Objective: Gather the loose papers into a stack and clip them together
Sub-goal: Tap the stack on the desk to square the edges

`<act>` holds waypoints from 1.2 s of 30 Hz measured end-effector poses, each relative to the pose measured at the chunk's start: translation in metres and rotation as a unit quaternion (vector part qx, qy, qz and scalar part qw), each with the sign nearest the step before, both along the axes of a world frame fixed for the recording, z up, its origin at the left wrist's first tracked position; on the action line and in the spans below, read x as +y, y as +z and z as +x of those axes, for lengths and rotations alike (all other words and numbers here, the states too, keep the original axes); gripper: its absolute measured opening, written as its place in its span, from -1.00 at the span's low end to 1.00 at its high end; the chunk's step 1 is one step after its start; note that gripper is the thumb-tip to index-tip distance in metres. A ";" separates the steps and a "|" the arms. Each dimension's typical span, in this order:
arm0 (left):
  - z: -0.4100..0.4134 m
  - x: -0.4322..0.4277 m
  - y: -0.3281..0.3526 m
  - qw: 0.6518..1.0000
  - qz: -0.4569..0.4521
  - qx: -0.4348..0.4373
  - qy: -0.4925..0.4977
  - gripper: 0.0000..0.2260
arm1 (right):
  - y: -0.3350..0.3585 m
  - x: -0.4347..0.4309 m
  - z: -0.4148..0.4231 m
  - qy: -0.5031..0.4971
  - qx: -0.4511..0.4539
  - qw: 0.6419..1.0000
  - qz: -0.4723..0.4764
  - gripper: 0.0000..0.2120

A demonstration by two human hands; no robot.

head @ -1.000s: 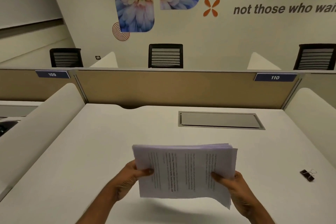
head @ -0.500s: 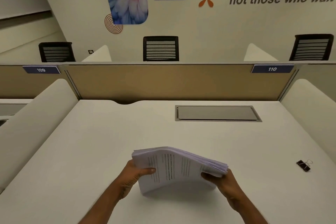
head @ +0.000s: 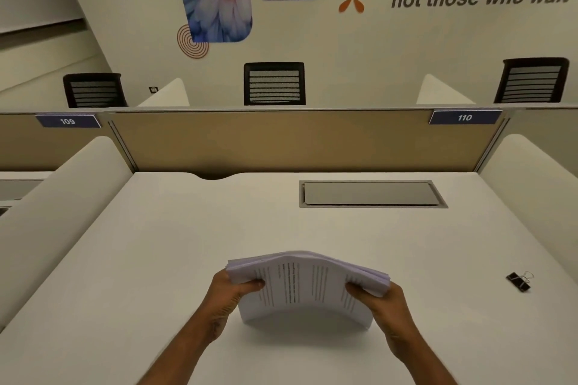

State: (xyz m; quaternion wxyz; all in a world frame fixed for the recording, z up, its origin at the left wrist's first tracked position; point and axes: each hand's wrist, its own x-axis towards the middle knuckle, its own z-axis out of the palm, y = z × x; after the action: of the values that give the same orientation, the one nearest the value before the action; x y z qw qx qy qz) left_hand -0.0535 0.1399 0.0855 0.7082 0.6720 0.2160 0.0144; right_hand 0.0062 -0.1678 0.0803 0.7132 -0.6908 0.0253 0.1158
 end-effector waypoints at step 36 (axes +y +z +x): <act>0.002 -0.027 0.031 0.995 0.074 -0.042 0.052 -0.89 | 0.033 0.031 0.006 -0.134 -0.130 0.978 -0.098 -0.82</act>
State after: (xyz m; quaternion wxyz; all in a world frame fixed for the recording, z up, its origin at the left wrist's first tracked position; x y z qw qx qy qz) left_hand -0.0518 0.1124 0.1167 0.6635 0.7090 0.2191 0.0951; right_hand 0.0126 -0.1370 0.1129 0.6483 -0.7569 0.0363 -0.0747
